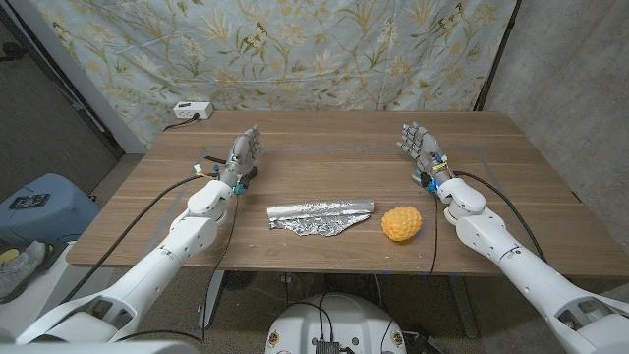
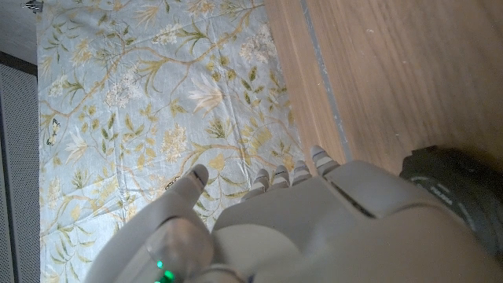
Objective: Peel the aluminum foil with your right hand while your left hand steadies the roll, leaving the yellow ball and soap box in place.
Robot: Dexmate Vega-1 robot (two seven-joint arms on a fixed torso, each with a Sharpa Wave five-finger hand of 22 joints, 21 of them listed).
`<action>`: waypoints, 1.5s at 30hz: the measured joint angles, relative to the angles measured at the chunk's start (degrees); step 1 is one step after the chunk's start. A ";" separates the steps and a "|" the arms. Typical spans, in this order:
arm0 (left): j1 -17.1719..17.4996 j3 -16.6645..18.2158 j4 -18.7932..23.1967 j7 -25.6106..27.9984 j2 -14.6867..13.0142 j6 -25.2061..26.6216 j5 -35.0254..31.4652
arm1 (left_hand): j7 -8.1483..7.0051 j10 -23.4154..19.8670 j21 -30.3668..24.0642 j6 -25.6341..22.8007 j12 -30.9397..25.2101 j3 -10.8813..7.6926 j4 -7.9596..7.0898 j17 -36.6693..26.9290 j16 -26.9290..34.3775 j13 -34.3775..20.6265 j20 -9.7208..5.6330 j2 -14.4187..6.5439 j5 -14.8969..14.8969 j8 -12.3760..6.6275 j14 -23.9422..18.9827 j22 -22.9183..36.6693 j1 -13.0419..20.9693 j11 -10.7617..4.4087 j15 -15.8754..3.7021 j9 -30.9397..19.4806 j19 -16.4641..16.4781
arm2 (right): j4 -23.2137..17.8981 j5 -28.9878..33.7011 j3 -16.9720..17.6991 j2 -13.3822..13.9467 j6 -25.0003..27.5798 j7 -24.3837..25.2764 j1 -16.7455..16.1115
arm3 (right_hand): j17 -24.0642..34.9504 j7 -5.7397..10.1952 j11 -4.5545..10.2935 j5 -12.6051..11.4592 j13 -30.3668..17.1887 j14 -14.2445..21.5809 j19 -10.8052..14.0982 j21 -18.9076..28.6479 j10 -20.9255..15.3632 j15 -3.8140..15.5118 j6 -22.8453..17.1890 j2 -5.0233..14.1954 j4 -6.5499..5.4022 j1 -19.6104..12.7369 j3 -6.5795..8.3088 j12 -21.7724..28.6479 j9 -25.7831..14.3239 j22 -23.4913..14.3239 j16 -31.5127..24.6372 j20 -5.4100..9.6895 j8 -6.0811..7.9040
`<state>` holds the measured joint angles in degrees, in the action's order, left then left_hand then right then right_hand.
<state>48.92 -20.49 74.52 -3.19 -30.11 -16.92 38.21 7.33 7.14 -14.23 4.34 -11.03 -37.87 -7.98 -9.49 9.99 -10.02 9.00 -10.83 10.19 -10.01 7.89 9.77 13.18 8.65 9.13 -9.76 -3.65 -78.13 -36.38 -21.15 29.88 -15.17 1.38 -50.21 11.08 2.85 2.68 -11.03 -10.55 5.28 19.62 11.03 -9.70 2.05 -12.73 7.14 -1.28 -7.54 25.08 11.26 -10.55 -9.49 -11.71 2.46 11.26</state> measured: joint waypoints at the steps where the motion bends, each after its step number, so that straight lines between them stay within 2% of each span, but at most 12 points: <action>1: 0.11 0.09 0.00 -0.37 -0.09 -0.07 0.27 | -0.10 -0.10 -0.19 -0.19 0.00 0.00 0.00 0.00 0.00 0.00 -0.23 0.04 0.00 -0.19 0.00 0.00 0.04 0.10 0.00 0.00 0.41 | -0.73 0.14 0.00 0.12 0.29 0.54 -0.40 | 0.00 -0.08 0.00 0.00 0.00 0.00 0.00 0.00 0.00 0.00 -0.09 0.00 0.00 0.00 0.00 0.00 0.00 0.00 0.00 0.00 0.00; 6: 0.33 0.23 0.22 -0.97 -0.50 -0.12 0.67 | -0.19 -0.81 -0.42 -1.75 -0.29 -0.57 0.62 0.17 0.00 0.00 -0.41 0.26 0.00 -0.21 -0.42 0.00 0.26 0.49 0.41 0.00 2.48 | -2.52 0.45 0.05 0.44 0.88 1.87 -1.32 | 0.00 -0.08 0.00 0.00 0.00 0.00 0.00 0.00 0.00 0.00 -0.09 0.00 0.00 0.00 0.00 0.00 0.00 0.00 0.00 0.00 0.00; 8: 0.41 0.23 0.68 -0.97 -0.79 0.05 0.67 | 0.04 -1.56 -0.42 -2.52 -0.45 -0.65 1.60 0.17 0.00 0.00 -0.49 0.72 0.00 -0.60 -1.34 0.00 0.76 0.26 0.74 0.00 3.84 | -2.93 0.52 0.05 0.51 0.96 2.13 -1.51 | 0.00 -0.08 0.00 0.00 0.00 0.00 0.00 0.00 0.00 0.00 -0.09 -0.12 0.00 -0.12 0.00 0.00 0.00 0.00 0.00 0.00 0.00; 17: 0.58 -0.55 5.01 0.23 -3.06 2.83 -1.05 | 1.14 -6.73 -0.85 -6.74 -1.70 -1.88 6.77 0.00 0.44 -0.27 -1.29 1.28 0.05 -0.86 -5.92 0.00 4.16 0.17 -0.35 0.01 9.38 | -4.07 0.86 0.06 0.73 1.46 3.02 -2.05 | -0.01 -0.08 0.00 0.00 0.00 0.00 -0.01 0.00 0.01 -0.01 -0.08 0.05 0.24 -0.41 0.23 0.00 0.01 0.01 0.00 0.00 0.00; 21: 0.40 -0.96 6.55 0.83 -3.77 3.92 -2.17 | 1.37 -7.78 -0.85 -7.74 -1.71 -2.35 8.59 0.00 0.44 -0.52 -1.44 1.15 0.47 -0.86 -6.99 0.00 5.41 0.31 -0.24 -0.25 10.23 | -4.10 0.97 0.02 0.73 1.48 3.05 -2.05 | -0.01 -0.09 -0.01 0.00 0.01 -0.01 -0.01 0.00 0.01 -0.01 -0.08 0.05 0.24 -0.41 0.23 0.00 0.01 0.01 0.00 0.00 0.00; 24: 0.25 -1.33 8.02 1.41 -4.40 4.90 -3.31 | 1.47 -8.78 -0.79 -8.24 -1.71 -2.88 10.52 0.01 0.44 -0.53 -1.34 1.28 1.28 -0.86 -8.00 0.00 7.10 -0.15 -0.22 -0.25 10.94 | -3.89 1.08 -0.13 0.62 1.47 2.96 -1.85 | -0.01 -0.08 -0.01 0.00 0.01 -0.01 -0.01 0.00 0.01 -0.01 -0.08 0.05 0.42 -0.41 0.41 0.00 0.01 0.01 0.00 0.00 0.00; 26: 0.17 -1.54 8.89 1.78 -4.73 5.42 -3.84 | 1.39 -9.23 -0.59 -8.77 -1.71 -3.25 11.56 0.01 0.44 -0.53 -1.42 1.14 1.57 -0.86 -8.46 -0.01 7.81 0.12 -0.27 -0.25 11.03 | -3.44 1.14 -0.25 0.47 1.36 2.77 -1.60 | -0.01 -0.09 -0.01 0.00 0.01 -0.01 -0.01 0.00 0.01 -0.01 -0.08 0.05 0.48 -0.41 0.47 0.00 0.01 0.01 0.00 0.00 0.00; 30: 0.08 -1.89 10.48 2.30 -5.43 6.30 -4.73 | 0.91 -10.25 -0.36 -10.03 -2.04 -3.86 13.78 0.01 0.44 -0.59 -2.14 1.25 2.53 -1.24 -9.13 -0.01 9.59 -0.90 -0.95 -0.25 11.75 | -2.94 1.21 -0.39 0.33 1.06 2.37 -1.28 | -0.01 -0.09 -0.01 0.00 0.01 -0.01 -0.01 0.00 0.01 -0.01 -0.07 0.05 0.48 -0.41 0.47 0.00 0.01 0.01 0.00 0.00 0.00; 34: 0.05 -2.18 12.18 2.93 -6.19 7.33 -5.82 | 0.87 -11.91 0.04 -11.95 -2.16 -4.24 16.01 0.01 0.61 -0.79 -2.04 1.62 3.95 -1.52 -10.63 -0.01 11.58 -1.34 -1.23 -0.25 12.67 | -2.46 1.31 -0.52 0.21 0.83 2.00 -0.90 | -0.01 -0.09 -0.01 0.00 0.01 -0.01 -0.01 0.00 0.01 -0.01 -0.07 0.28 0.48 -0.63 0.47 0.00 0.01 0.01 0.00 0.00 0.00; 38: 0.05 -2.40 13.94 3.66 -7.02 8.45 -7.03 | 1.16 -12.80 0.04 -12.64 -2.61 -4.39 17.09 -0.26 0.89 -0.79 -2.30 1.95 4.87 -1.52 -11.72 -0.01 12.61 -1.40 -1.22 -0.25 13.63 | -2.02 1.43 -0.67 0.19 0.74 1.58 -0.43 | -0.01 -0.09 -0.01 0.00 0.01 -0.01 -0.01 0.00 0.01 -0.01 -0.07 0.28 0.48 -0.63 0.46 0.00 0.02 0.02 0.00 0.00 0.00; 45: 0.32 -2.47 16.81 4.02 -8.49 10.10 -7.86 | 1.12 -13.44 0.11 -12.92 -2.61 -4.42 17.74 -0.26 0.89 -1.07 -2.24 2.08 5.84 -1.52 -12.87 0.26 13.99 -1.44 -1.13 -0.24 14.31 | -1.74 1.73 -0.78 0.34 0.64 1.12 0.14 | 0.26 -0.09 -0.01 0.00 0.01 -0.02 -0.01 0.00 0.01 -0.02 -0.07 0.11 0.64 -0.79 0.63 0.00 0.02 0.02 0.00 -0.01 0.00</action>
<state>49.24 -22.96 91.34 0.82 -38.60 -6.82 30.34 8.45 -6.30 -14.12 -8.58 -13.64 -42.29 9.75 -9.75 10.87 -11.09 6.76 -8.75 16.04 -11.53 -4.98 10.03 27.17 7.22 8.01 -10.01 10.66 -79.87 -34.64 -21.93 30.21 -14.53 2.50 -50.06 11.35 2.76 2.67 -11.02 -10.54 5.26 19.61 11.03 -9.69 2.04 -12.80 7.25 -0.63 -8.33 25.70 11.25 -10.53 -9.47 -11.71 2.46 11.26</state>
